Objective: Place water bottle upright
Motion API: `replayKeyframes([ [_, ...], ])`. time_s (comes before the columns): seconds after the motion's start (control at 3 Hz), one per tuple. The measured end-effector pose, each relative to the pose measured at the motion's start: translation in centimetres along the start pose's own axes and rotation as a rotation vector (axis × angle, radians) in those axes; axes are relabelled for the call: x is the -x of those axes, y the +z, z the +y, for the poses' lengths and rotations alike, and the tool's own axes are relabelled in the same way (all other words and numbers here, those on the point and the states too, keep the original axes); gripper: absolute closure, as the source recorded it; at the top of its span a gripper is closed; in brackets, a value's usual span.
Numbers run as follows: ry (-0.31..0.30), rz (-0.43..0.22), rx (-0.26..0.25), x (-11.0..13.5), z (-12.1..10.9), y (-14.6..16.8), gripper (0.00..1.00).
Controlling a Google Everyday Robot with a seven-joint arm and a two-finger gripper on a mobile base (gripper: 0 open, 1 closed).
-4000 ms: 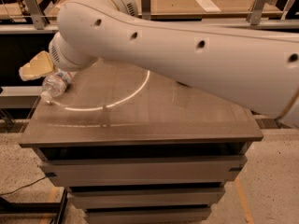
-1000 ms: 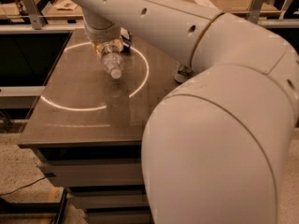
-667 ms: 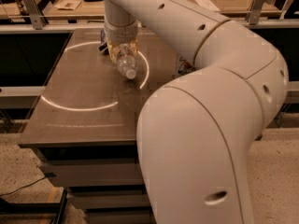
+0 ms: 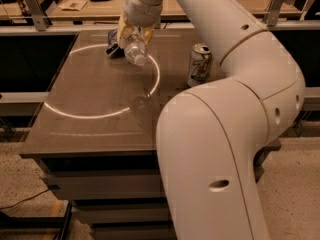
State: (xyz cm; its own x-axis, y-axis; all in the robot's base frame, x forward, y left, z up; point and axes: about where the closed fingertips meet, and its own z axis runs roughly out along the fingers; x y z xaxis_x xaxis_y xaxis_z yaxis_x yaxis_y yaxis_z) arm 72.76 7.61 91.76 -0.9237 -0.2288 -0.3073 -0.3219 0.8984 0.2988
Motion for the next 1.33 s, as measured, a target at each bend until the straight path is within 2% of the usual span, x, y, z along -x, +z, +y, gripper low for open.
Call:
replayKeyframes([
  [0.33, 0.060, 0.004, 0.122, -0.1, 0.8, -2.2, 1.00],
  [0.67, 0.083, -0.011, 0.217, -0.4, 1.1, -4.5, 1.00],
  [1.33, 0.083, -0.020, 0.228, 0.0, 1.4, -4.3, 1.00],
])
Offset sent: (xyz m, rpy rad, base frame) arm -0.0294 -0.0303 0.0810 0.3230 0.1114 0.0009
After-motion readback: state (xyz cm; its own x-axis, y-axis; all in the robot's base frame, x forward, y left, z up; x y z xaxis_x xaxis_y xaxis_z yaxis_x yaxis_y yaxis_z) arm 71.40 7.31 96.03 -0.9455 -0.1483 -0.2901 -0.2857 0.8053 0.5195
